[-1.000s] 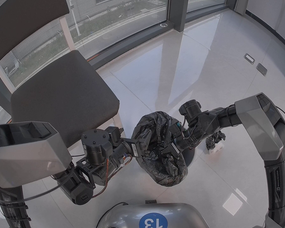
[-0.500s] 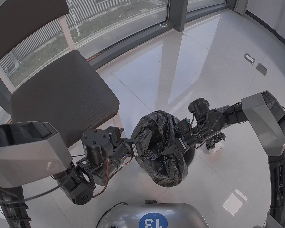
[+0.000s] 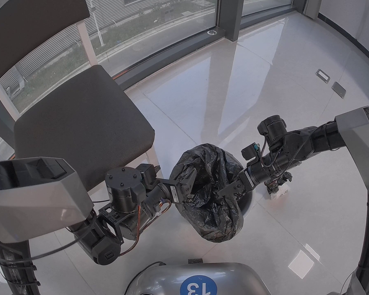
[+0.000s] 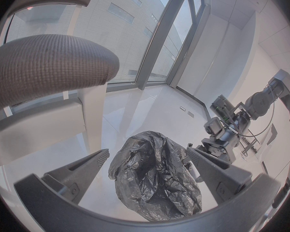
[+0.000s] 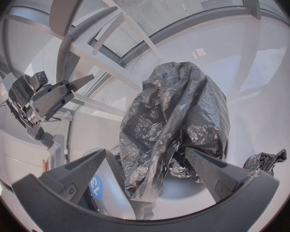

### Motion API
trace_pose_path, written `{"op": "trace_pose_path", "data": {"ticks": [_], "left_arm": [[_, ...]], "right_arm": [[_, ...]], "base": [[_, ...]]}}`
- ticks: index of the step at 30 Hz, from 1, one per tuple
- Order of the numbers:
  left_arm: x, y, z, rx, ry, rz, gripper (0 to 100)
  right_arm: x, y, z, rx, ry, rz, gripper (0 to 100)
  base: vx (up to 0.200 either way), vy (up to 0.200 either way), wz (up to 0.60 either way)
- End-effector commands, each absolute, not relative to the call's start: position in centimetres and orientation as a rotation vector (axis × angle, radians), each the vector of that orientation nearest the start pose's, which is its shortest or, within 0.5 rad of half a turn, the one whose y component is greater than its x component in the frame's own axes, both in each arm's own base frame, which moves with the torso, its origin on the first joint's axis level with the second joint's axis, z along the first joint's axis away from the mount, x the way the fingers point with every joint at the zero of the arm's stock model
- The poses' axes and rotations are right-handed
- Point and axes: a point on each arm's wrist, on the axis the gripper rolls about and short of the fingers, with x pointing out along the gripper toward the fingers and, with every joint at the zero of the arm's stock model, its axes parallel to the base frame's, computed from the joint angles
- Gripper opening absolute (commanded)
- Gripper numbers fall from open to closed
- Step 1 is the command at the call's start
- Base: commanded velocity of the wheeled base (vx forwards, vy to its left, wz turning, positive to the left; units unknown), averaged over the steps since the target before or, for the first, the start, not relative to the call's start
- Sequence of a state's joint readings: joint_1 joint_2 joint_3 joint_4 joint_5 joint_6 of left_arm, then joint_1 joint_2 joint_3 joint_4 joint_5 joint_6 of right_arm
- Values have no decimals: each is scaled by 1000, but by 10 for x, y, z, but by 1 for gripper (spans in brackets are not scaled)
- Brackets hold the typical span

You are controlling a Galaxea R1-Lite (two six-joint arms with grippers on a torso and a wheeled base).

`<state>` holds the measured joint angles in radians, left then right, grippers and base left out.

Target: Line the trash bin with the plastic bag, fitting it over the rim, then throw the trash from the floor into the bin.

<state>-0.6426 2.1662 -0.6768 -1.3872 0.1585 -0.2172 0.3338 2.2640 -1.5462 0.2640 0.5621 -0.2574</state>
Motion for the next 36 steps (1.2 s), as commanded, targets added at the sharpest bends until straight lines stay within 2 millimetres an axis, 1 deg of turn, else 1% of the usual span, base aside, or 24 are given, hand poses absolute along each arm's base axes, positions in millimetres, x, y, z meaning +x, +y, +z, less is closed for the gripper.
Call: {"op": "trace_pose_path", "data": {"ticks": [1, 3, 4, 5, 8, 9, 15, 20, 25, 26, 28, 30, 36], "left_arm": [[289, -213, 71, -174, 145, -472, 100], [289, -213, 71, -174, 145, -472, 100], [289, -213, 71, -174, 145, -472, 100], [289, -213, 70, -173, 148, -472, 100], [289, -212, 70, -173, 148, -472, 100], [288, -212, 70, -172, 149, -471, 100], [288, -211, 70, -172, 149, -470, 100], [288, -211, 70, -172, 149, -470, 100], [288, -211, 70, -173, 151, -470, 100], [288, -211, 71, -173, 148, -470, 100], [287, -211, 71, -174, 148, -470, 100], [287, -210, 71, -173, 151, -470, 100], [287, -210, 72, -172, 149, -468, 100]], "right_arm": [[388, 150, 102, -139, 880, 927, 100], [391, 156, 91, -180, 902, 885, 100], [391, 156, 91, -180, 902, 885, 100], [391, 158, 86, -189, 909, 880, 100], [390, 162, 84, -194, 912, 889, 100], [392, 167, 80, -199, 917, 893, 100], [395, 181, 73, -211, 916, 918, 100], [396, 187, 71, -217, 913, 929, 100], [400, 193, 59, -222, 928, 935, 100], [401, 193, 57, -226, 926, 938, 0], [405, 194, 55, -224, 927, 935, 0], [407, 195, 56, -222, 924, 932, 0], [407, 194, 56, -217, 927, 923, 0]], "base": [[0, 0, 0], [0, 0, 0], [0, 0, 0], [0, 0, 0], [0, 0, 0], [0, 0, 0], [0, 0, 0], [0, 0, 0], [0, 0, 0], [0, 0, 0], [0, 0, 0], [0, 0, 0], [0, 0, 0]]}}
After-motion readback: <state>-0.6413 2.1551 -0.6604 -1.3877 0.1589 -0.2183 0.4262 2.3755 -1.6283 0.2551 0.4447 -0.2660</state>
